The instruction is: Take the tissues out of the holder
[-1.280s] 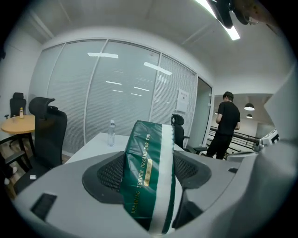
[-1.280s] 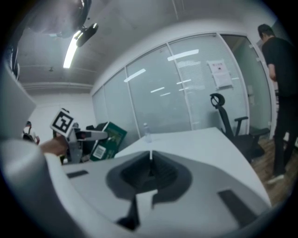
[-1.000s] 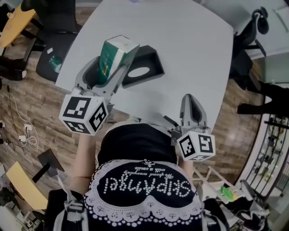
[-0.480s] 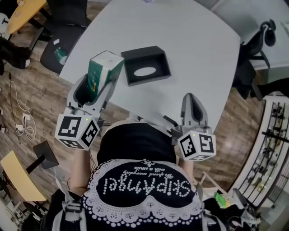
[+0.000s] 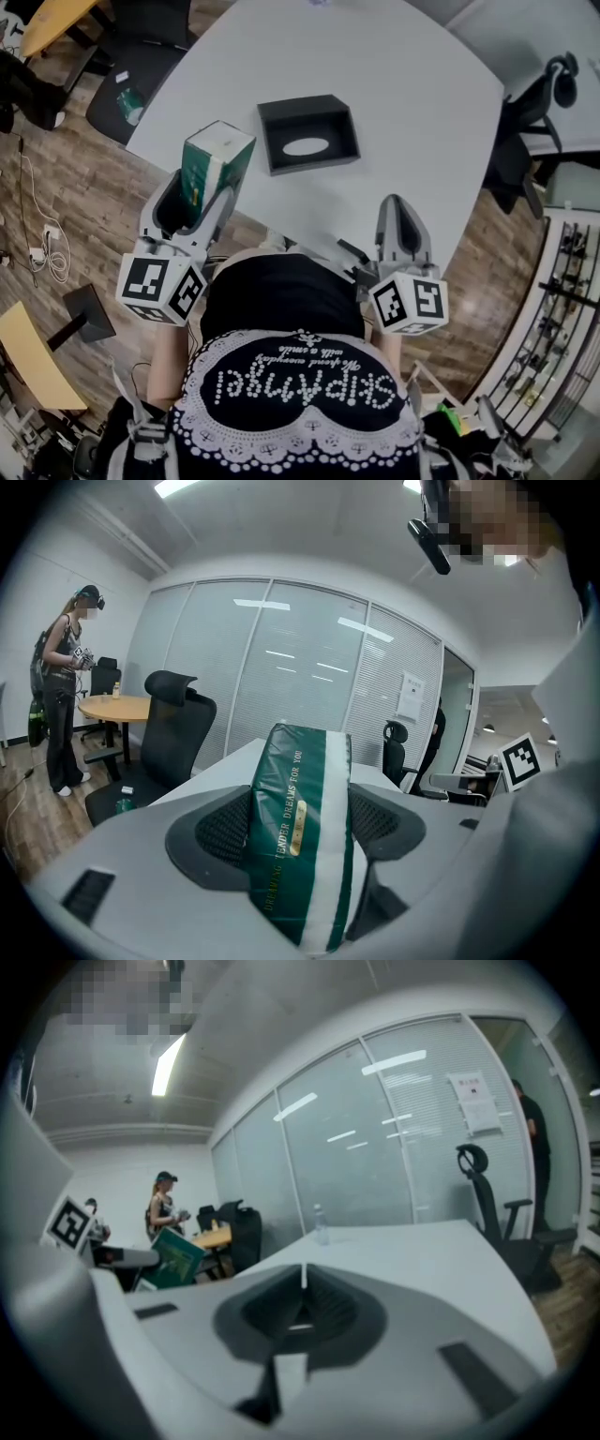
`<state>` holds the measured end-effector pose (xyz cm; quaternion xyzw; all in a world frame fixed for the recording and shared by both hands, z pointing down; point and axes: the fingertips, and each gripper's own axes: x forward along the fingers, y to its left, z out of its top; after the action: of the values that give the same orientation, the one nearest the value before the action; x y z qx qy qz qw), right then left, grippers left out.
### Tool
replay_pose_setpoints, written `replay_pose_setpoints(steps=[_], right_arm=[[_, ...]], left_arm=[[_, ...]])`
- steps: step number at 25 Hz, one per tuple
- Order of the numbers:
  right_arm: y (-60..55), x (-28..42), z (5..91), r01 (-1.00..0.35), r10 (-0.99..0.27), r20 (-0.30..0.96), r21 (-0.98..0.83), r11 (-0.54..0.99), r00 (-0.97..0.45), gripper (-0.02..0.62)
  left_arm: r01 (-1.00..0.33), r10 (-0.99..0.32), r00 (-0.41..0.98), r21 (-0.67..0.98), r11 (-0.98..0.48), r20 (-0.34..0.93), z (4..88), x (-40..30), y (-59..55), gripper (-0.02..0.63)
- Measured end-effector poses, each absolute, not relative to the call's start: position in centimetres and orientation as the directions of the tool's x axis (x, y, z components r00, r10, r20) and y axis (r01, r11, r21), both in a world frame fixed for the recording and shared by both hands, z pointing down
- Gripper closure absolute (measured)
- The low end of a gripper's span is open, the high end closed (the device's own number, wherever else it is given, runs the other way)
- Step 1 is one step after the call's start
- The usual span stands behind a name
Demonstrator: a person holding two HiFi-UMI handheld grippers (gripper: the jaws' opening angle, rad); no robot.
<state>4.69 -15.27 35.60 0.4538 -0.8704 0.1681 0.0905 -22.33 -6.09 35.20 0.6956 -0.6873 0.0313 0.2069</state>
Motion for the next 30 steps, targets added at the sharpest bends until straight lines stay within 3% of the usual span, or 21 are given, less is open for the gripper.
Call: replay_pose_setpoints(steps=[30], right_arm=[[-15.6, 3.9, 35.6, -0.81, -0.749, 0.309, -0.217, 0.545, -0.587, 0.56]], left_arm=[[-0.972, -0.944, 0.069, 0.236, 0.01, 0.324, 35.1, -21.7, -5.9, 0.268]])
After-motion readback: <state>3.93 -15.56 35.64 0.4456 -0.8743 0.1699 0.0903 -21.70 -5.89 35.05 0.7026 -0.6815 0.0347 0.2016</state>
